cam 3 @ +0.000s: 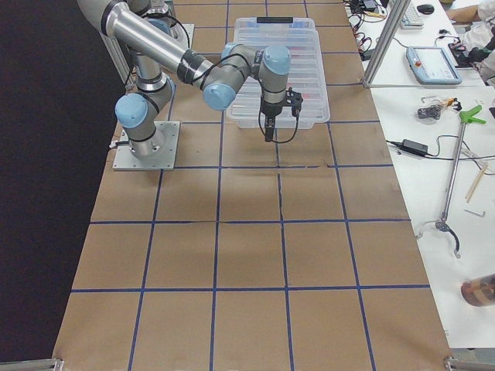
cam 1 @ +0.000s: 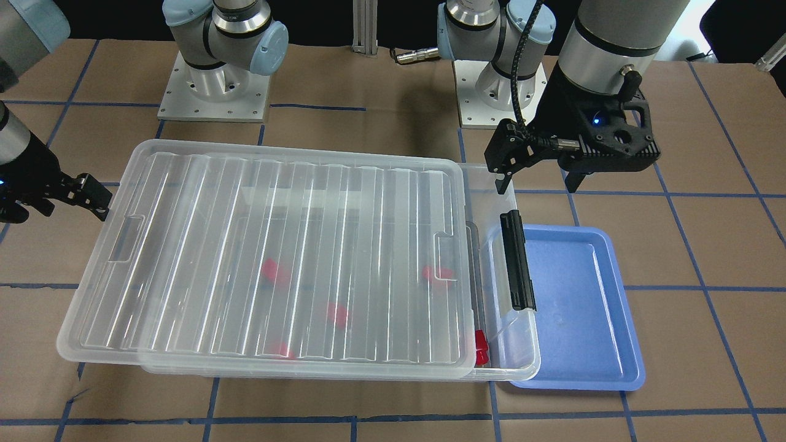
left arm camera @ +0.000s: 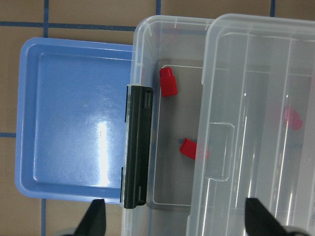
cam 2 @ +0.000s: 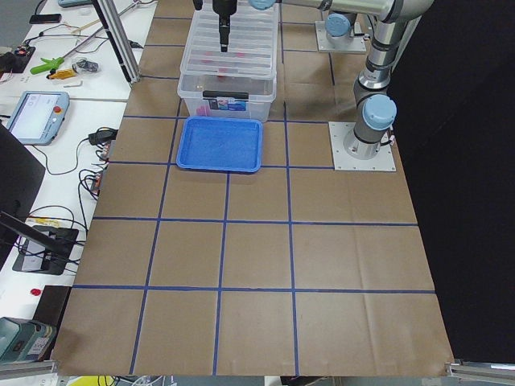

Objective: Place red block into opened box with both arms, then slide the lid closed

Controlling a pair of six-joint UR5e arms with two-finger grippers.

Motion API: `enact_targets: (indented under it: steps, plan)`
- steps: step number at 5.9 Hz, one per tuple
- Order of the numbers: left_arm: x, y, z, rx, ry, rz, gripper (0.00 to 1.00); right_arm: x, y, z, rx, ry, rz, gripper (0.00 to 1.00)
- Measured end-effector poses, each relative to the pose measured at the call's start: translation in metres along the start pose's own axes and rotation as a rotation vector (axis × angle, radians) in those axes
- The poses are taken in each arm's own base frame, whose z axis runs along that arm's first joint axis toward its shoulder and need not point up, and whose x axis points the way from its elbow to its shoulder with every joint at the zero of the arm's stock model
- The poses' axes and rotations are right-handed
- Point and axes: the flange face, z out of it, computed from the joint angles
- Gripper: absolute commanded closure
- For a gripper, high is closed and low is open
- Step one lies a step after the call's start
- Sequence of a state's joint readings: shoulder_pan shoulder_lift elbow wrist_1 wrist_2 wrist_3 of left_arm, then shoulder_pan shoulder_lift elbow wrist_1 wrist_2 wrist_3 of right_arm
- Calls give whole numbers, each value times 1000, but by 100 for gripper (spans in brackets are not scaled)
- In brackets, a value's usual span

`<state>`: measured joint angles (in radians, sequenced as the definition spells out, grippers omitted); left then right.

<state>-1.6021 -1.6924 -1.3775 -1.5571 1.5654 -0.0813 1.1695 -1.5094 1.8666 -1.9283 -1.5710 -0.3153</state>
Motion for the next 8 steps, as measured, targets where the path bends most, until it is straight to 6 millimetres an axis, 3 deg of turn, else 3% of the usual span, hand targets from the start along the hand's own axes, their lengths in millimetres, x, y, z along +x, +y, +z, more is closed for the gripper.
enact_targets:
  steps: [8]
  plan:
    - [-1,0,-1,1,-3,0,1,-53,9,16,-15,-98,8,0]
